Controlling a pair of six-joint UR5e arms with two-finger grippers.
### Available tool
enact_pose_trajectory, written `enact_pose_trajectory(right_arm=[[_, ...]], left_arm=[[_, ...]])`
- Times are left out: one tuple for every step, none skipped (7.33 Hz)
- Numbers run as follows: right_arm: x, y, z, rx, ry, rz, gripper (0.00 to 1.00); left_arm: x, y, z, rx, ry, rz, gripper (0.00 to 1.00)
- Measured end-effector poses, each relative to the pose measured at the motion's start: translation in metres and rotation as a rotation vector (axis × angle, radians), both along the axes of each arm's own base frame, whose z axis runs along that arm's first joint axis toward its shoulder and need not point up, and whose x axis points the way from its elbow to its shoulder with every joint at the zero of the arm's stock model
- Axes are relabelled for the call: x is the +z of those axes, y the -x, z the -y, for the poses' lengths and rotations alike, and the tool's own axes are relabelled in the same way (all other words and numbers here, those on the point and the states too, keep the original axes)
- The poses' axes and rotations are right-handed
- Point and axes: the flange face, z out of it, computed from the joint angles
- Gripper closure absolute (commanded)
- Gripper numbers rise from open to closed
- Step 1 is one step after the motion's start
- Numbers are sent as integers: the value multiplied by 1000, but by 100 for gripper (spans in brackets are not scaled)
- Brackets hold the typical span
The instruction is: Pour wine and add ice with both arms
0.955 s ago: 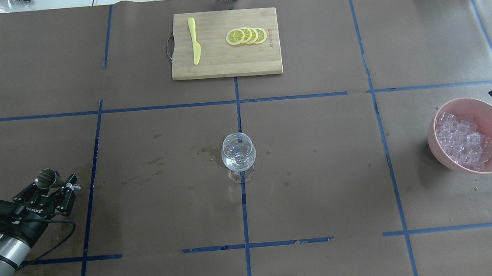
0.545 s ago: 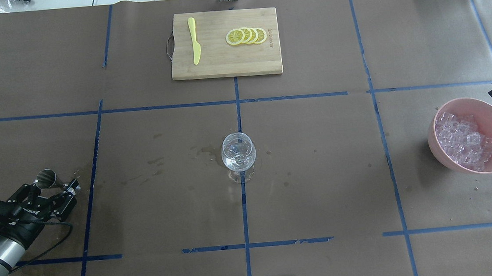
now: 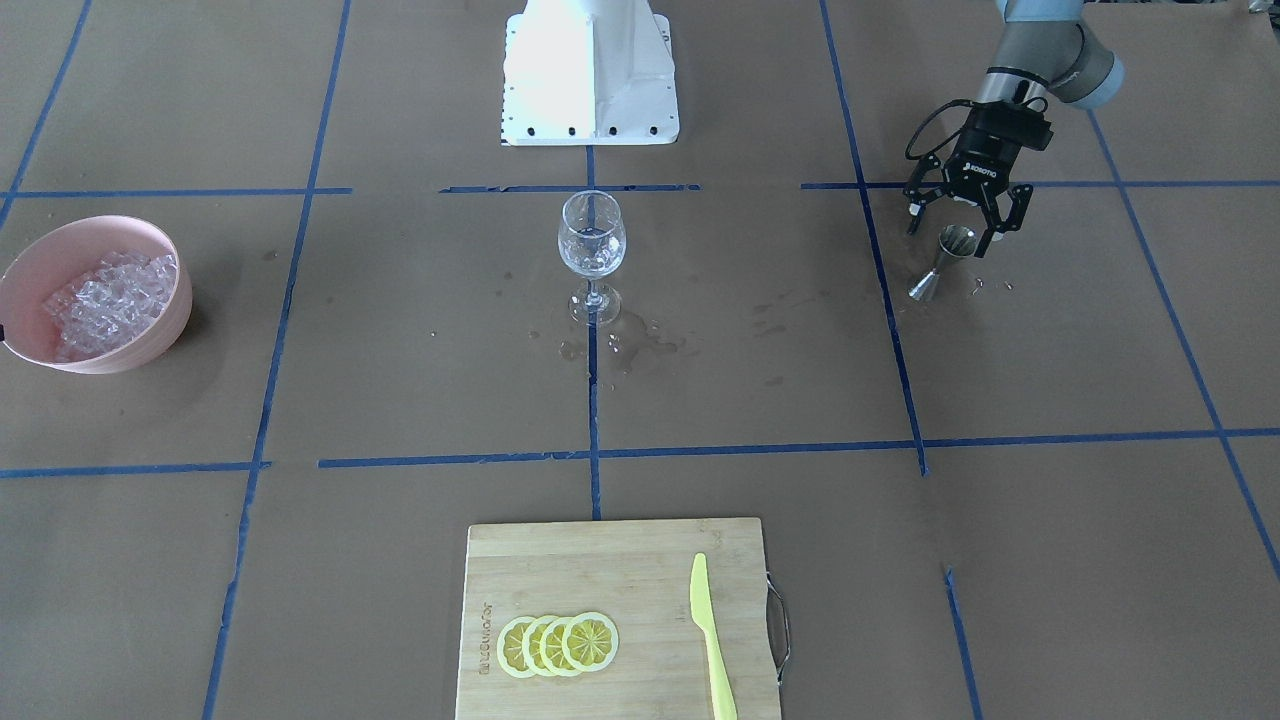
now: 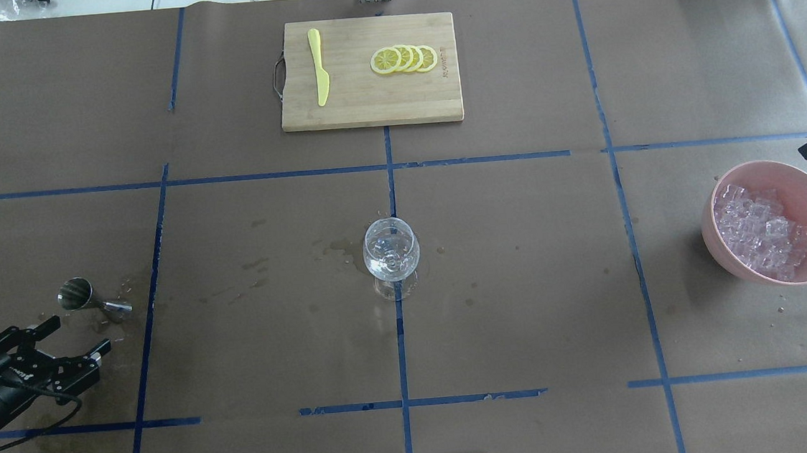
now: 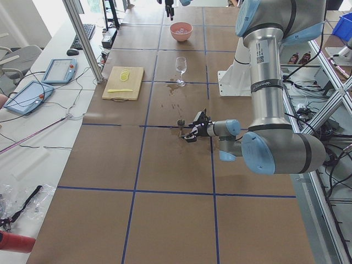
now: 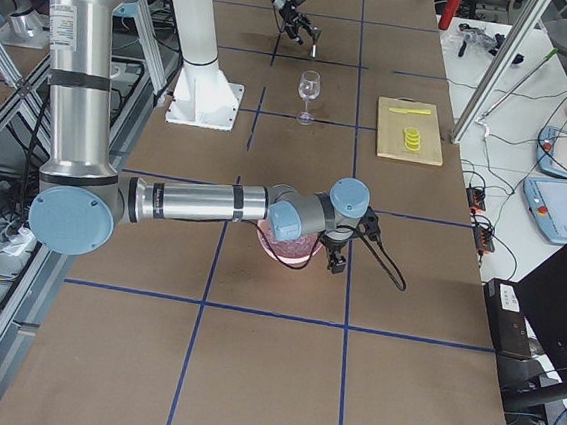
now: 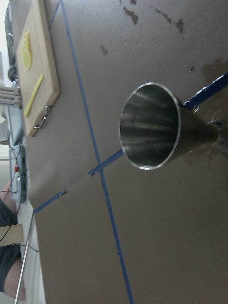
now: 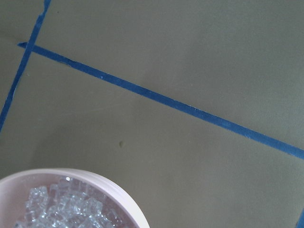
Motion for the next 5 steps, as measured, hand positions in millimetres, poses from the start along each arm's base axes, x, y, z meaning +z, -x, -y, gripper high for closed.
enact_pose_trajectory(right_arm=[[-6,3,3,26,27,3,0],[-13,5,4,46,43,7,0],[-27,6,2,85,69,16,0],[-45,10,-2,136,111,27,0],[-57,17,-13,170,148,25,0]], left_arm=[[0,17,-7,86,34,25,0],[10,42,-5,147,71,66,0],[24,66,1,197,84,123,0],[36,87,10,239,60,189,0],[48,110,23,269,38,246,0]])
